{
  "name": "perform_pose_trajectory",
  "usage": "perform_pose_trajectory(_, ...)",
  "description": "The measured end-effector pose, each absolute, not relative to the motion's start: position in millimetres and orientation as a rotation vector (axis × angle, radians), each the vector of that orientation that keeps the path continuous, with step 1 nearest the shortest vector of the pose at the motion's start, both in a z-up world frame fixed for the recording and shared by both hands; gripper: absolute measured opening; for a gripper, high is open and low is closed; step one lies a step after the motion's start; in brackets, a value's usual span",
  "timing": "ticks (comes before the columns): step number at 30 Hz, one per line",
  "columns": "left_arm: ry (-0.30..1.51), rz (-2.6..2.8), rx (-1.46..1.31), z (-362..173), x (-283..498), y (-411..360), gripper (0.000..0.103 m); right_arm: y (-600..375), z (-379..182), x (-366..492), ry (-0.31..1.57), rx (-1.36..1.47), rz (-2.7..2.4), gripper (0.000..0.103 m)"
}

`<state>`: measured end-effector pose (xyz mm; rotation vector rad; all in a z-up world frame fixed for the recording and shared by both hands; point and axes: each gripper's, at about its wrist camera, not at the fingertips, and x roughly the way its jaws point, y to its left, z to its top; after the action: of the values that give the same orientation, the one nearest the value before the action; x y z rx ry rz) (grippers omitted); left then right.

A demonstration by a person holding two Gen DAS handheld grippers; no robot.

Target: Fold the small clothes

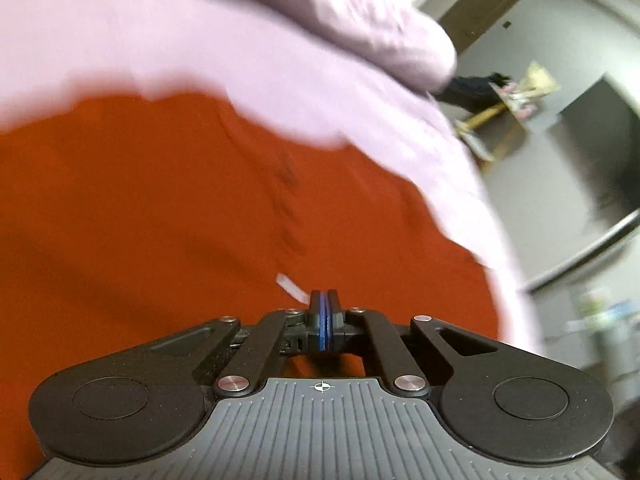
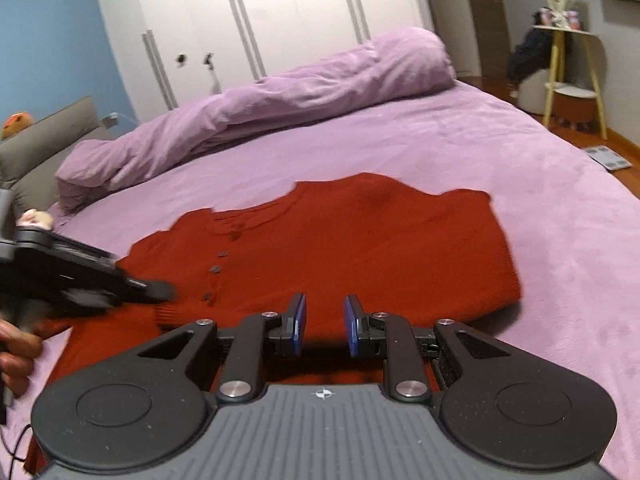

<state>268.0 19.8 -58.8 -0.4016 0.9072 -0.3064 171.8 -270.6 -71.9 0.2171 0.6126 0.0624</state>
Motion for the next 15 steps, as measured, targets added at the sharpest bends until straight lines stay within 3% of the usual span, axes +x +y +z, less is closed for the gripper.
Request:
perform_pose_trajectory(4, 0.866, -0.198, -0.348, -46, 273, 51, 0.002, -283, -79, 189, 0.642, 0.241, 0.013, 0.020)
perform_pose_trajectory(7, 0.988, -0.293, -0.553, -66, 263, 51, 0.025, -288, -79, 194, 0.634, 0.289, -0.007, 0.020)
perform_pose_trajectory(8, 1.016, -0.327, -0.603, -75, 255, 45, 0.041, -288, -79, 194, 0.630, 0.307, -0.008, 0.020)
perform_pose_trajectory(9, 1.045, -0.356, -0.647, -83, 248, 40, 0.046, -288, -80, 193, 0.628, 0.318, -0.006, 0.020)
perform_pose_trajectory(15, 1.168, -0.408, -0.814, -127, 218, 8, 0.049, -283, -82, 184, 0.649, 0.315, 0.014, 0.020)
